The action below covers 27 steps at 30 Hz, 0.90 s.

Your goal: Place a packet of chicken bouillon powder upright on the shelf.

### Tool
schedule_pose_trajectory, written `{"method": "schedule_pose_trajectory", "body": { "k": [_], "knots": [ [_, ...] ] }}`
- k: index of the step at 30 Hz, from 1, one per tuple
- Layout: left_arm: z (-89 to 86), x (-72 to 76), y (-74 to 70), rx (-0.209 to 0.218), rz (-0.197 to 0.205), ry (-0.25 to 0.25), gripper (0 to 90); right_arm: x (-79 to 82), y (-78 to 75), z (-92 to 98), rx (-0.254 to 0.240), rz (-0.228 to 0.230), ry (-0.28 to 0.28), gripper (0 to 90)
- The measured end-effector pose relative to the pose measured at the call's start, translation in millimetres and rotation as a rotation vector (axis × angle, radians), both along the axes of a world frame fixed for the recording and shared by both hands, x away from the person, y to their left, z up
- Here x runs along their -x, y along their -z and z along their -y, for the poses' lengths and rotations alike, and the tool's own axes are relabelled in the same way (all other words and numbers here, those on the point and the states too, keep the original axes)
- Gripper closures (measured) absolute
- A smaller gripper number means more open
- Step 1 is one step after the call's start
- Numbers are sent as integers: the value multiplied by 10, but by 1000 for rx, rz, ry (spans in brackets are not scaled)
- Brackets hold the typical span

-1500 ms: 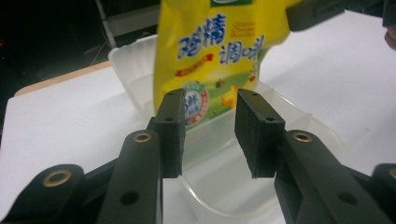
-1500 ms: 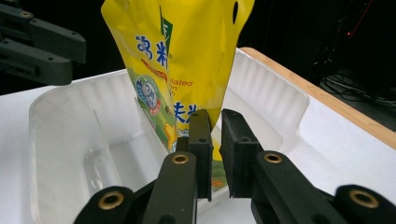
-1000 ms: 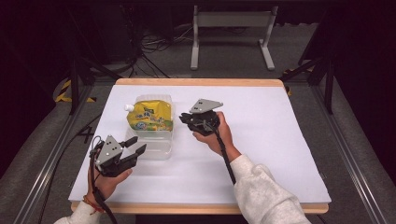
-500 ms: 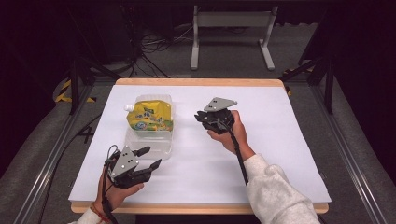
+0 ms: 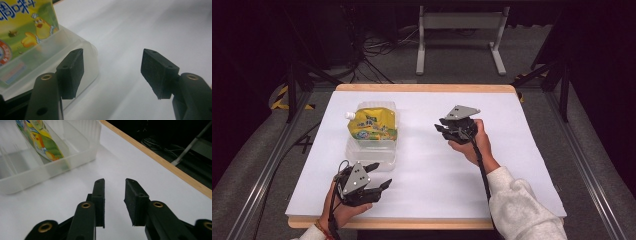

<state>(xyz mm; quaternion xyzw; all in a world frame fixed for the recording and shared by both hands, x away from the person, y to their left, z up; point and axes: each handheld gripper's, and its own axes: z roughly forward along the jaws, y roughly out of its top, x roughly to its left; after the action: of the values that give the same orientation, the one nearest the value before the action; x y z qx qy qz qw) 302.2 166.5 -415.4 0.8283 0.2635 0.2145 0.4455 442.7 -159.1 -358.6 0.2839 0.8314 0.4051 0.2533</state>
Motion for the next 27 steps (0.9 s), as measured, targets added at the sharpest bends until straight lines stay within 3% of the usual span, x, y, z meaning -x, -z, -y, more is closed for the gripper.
{"method": "schedule_pose_trajectory", "body": {
  "k": [5,7,9,13,27],
  "knots": [
    [-12,30,94,-31,-10,-12,302,44,-3,164,21,3,31,620],
    [4,16,111,-43,-23,-20,244,71,3,225,32,0,36,589],
    [0,11,106,-32,-26,1,223,107,-3,276,61,3,31,558],
    [0,-7,126,-40,-32,-3,181,192,3,375,128,10,20,507],
    [26,-50,193,-57,-65,13,119,402,101,712,215,0,21,391]
  ]
}}
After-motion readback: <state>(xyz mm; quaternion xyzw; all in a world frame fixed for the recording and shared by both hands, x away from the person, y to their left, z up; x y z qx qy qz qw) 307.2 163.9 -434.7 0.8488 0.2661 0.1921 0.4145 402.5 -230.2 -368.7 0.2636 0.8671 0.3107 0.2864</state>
